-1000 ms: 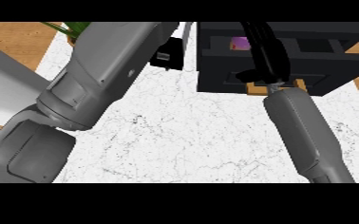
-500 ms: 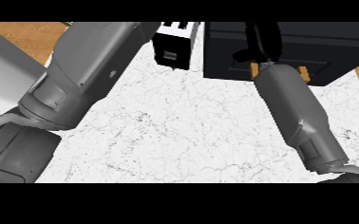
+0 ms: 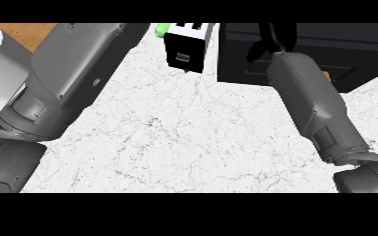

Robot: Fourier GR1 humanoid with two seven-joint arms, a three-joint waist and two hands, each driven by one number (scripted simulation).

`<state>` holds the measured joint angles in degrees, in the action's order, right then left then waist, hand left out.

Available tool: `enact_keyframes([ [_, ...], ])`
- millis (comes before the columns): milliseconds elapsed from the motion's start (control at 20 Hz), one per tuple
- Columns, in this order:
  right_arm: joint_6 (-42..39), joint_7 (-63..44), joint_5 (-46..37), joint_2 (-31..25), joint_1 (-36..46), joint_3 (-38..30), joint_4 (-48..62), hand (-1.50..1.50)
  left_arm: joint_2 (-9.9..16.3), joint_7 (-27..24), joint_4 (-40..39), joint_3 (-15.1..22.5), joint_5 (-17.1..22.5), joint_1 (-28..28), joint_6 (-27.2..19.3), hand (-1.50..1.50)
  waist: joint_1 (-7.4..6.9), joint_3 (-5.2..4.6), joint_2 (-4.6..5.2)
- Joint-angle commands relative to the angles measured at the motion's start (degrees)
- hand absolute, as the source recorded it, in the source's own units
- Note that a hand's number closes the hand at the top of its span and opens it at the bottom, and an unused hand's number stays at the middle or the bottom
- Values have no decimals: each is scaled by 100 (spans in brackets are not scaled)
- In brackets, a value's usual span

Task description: Pick up the can, place it into the drawer and close the drawer

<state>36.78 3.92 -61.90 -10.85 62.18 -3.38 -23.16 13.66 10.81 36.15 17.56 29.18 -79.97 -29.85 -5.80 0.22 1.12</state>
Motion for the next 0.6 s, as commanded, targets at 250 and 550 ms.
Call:
enact_keyframes([
  [250, 79, 545, 592, 16, 691, -595, 249, -150, 180, 23, 793, 87, -55, 676, 8, -150, -142, -7, 36],
  [550, -56, 763, 816, 121, 915, -836, 318, -150, 434, 398, 1405, 165, -64, 963, -2, -150, -148, -12, -48],
])
